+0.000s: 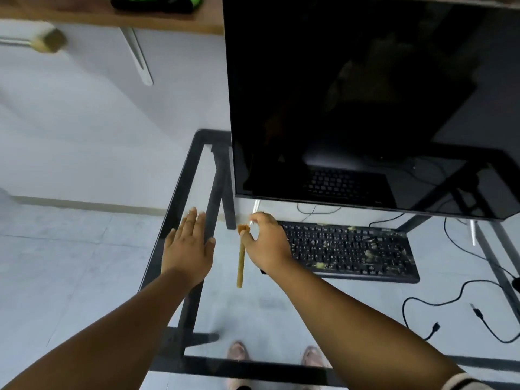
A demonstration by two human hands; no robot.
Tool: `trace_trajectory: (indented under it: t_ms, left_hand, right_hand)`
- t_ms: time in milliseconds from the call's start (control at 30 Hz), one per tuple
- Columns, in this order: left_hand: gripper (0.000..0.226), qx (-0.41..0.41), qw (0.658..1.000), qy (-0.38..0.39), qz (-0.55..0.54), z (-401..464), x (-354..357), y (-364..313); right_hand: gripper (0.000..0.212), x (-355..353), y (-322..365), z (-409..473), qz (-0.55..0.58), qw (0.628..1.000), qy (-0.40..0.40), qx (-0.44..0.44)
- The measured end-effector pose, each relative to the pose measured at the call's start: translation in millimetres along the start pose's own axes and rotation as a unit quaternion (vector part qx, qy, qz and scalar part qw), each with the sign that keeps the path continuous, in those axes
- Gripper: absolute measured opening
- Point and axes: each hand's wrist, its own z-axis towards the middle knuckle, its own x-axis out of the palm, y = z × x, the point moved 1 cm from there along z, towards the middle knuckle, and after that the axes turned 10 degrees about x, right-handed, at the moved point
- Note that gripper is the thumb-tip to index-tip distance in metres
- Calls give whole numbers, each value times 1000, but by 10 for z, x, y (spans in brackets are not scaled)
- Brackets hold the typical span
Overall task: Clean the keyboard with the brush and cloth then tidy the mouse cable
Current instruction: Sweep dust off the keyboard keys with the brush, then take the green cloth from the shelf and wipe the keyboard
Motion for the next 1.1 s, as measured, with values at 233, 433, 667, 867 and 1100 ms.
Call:
trace_trajectory:
  t_ms: [233, 433, 667, 867, 1100]
  left_hand:
    - [58, 33, 984, -172, -5, 331, -1106, -178]
    - [55, 76, 945, -318, 10, 522, -2035, -269]
    - [56, 86, 908, -409, 20, 824, -2965, -181]
    - [60, 58, 924, -377, 36, 1175, -3299, 47]
    - [57, 24, 962, -267, 52, 1547, -3308, 480]
  right_hand:
    - [36, -643, 808, 82, 90, 973, -99, -188]
    - [33, -1226, 1649, 40, 153, 922, -166, -313]
    - [30, -1805, 2641, 115, 181, 864, -251, -396]
    - [36, -2009, 3310, 486, 101, 926, -216, -293]
    - [46, -1845, 3737, 1003, -96, 971, -140, -166]
